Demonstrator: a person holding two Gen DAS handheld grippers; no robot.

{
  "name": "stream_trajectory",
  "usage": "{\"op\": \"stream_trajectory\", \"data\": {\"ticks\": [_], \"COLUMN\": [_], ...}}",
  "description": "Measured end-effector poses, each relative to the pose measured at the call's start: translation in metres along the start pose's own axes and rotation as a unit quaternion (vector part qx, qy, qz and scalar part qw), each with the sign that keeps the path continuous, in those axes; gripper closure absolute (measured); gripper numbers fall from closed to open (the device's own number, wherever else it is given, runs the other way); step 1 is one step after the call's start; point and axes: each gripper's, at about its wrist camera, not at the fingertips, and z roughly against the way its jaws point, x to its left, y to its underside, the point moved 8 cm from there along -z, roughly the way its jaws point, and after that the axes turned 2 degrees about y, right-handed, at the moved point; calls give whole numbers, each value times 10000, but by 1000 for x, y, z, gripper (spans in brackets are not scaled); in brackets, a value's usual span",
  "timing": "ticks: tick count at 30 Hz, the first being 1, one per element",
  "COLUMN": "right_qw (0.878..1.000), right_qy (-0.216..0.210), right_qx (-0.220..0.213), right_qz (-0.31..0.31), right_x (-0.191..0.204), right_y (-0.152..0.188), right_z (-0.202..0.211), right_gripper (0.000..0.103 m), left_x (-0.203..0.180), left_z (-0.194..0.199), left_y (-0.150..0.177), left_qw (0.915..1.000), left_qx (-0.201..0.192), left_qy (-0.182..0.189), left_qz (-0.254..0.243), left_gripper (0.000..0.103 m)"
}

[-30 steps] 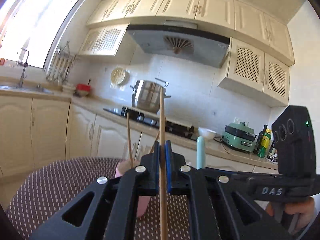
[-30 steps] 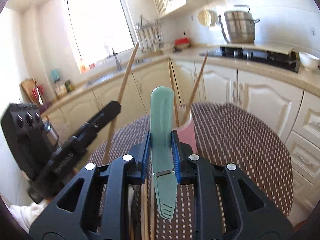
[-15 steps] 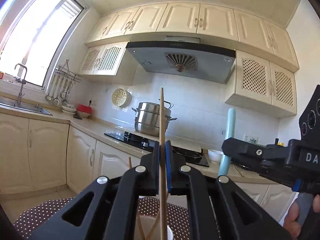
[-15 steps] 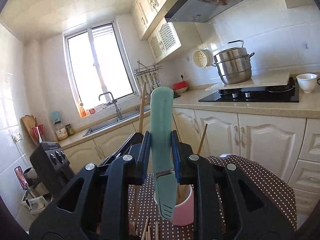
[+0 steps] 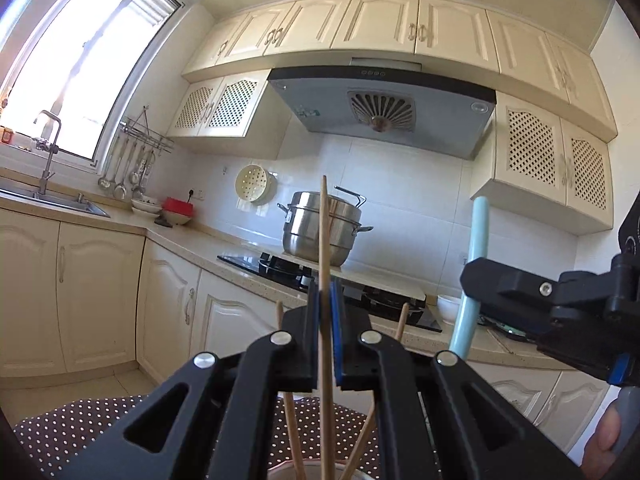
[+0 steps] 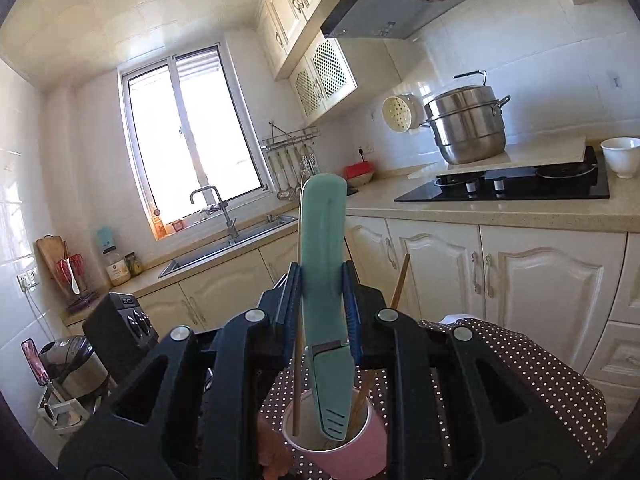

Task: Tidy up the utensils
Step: 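Lower the blue knife into the pink cup with the right tool while the left drops its chopstick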

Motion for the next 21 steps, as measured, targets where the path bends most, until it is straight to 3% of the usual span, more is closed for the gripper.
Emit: {"op": "stream_trajectory", "data": {"ticks": [15,16,17,18,21], "right_qw": [9995,9995,9995,9995,9994], "right_qy": [150,152,158,164,187], "right_qx": [249,250,260,268,282], "right_qz": [-90,-88,-79,-72,-73], "right_x": [-12,-12,-12,-12,-12], "right_y": [23,23,23,23,25], "right_z": [-14,-14,-14,-14,-13], "right_gripper": [82,82,82,82,82], "left_x": [8,8,9,11,13], "left_z": [4,4,6,8,16], "left_y": [16,14,13,11,7], "left_qw": [9986,9985,9983,9983,9982], "left_qx": [507,538,548,545,539], "left_qy": [-127,-125,-165,-222,-245], "left_qz": [-47,-53,-49,-35,-54], "left_gripper": [96,92,78,72,67]}}
